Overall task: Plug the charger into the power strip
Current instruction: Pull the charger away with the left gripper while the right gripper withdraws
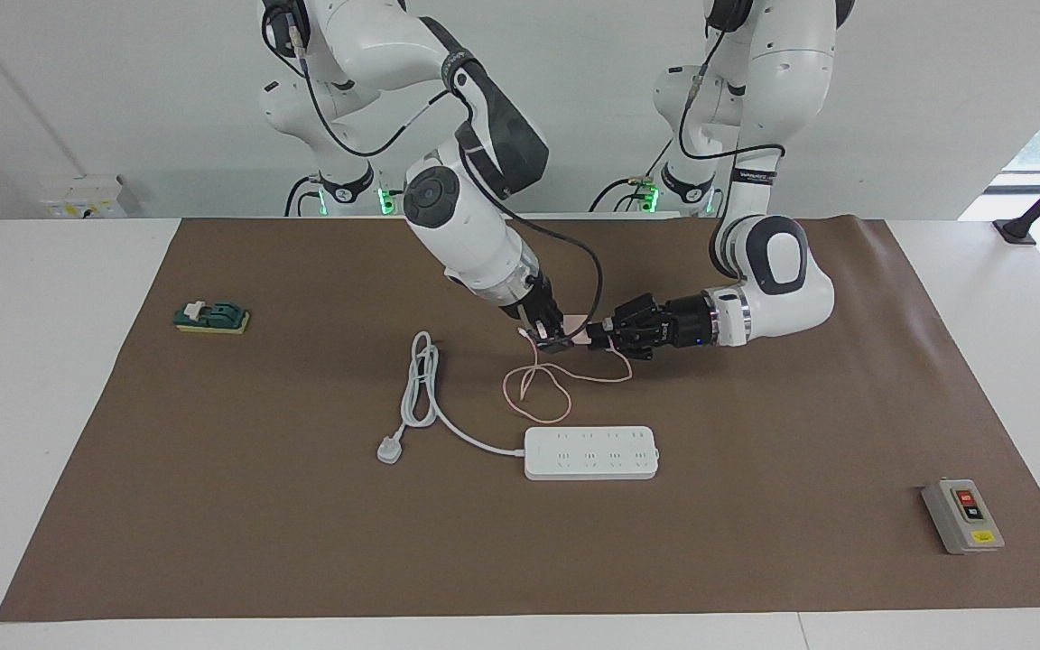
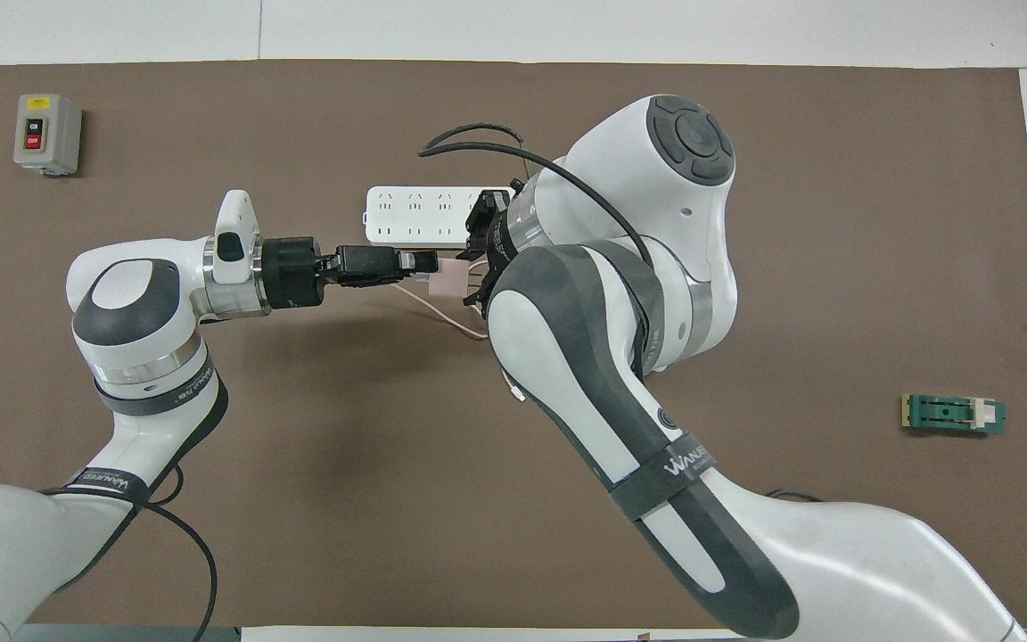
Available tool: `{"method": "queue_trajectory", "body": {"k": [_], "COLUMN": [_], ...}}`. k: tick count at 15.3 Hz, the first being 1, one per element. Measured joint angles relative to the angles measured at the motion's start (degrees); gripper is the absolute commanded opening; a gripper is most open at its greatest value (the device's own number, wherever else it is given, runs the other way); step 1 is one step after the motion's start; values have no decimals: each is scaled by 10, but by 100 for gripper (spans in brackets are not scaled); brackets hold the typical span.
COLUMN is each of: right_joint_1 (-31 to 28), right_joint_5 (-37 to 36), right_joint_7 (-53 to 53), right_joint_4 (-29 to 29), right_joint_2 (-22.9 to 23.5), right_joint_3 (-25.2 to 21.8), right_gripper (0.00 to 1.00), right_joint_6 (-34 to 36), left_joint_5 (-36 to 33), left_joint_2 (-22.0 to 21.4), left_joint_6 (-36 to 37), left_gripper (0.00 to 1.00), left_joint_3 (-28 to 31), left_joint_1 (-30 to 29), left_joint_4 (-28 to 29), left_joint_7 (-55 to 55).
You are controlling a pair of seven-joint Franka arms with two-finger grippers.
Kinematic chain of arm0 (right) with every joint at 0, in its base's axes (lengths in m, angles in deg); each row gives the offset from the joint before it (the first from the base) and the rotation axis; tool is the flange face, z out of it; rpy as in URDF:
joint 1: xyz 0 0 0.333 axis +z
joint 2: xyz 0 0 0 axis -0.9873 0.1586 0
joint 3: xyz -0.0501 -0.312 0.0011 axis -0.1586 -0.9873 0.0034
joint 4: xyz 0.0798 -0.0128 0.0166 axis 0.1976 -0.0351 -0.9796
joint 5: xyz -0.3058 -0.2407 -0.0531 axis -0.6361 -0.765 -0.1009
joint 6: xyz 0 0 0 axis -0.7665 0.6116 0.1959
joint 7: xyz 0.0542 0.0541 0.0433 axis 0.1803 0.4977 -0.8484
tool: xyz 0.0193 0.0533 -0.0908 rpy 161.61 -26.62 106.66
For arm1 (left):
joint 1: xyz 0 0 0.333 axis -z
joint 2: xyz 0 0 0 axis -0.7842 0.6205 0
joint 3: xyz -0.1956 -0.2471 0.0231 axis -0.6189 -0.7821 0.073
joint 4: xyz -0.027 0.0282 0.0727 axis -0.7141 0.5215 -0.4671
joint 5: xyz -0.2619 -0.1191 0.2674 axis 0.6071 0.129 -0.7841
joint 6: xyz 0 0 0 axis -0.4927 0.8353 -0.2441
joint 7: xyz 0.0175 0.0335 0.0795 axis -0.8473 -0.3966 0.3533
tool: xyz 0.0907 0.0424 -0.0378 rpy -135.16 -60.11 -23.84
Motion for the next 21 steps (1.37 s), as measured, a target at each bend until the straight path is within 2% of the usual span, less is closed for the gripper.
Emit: {"method": "queue_trajectory", "body": {"k": [1,7,9,13,16,19,21], "right_joint_1": [0,-1,-3,-5,-21,-51,-88], "right_joint_5": [0,0,0,-24,-77,-131,-160], "right_joint_7": [0,0,-3,-94,-180,-289,-382], "right_joint_4": [0,2,2,2,-6,-16,-16], "right_joint_2": [0,0,0,-1,-17,-46,-68], "right_joint_3": [0,0,-1,-7,-10,-11,-13], "right_gripper": [100,100,100,100,100,100,100], "right_joint_6": [0,-1,-1,-2,11,64,112], "left_joint_5": [0,-1,-38,-172,-309,-465,-554], "left_joint_2": [0,0,0,-4,-22,-50,-57], "left_joint_6": [0,-8,-10,-34,-43,-39,-12], "left_gripper": [0,0,0,0,0,0,0], "left_joint_3": [0,14,18,23,27,28,29], "left_joint_1": [0,-4,-19,-60,-87,-131,-168], "left_joint_4": [0,-24,-53,-118,-147,-154,-165], "left_joint_7": [0,11,42,117,183,213,214]}}
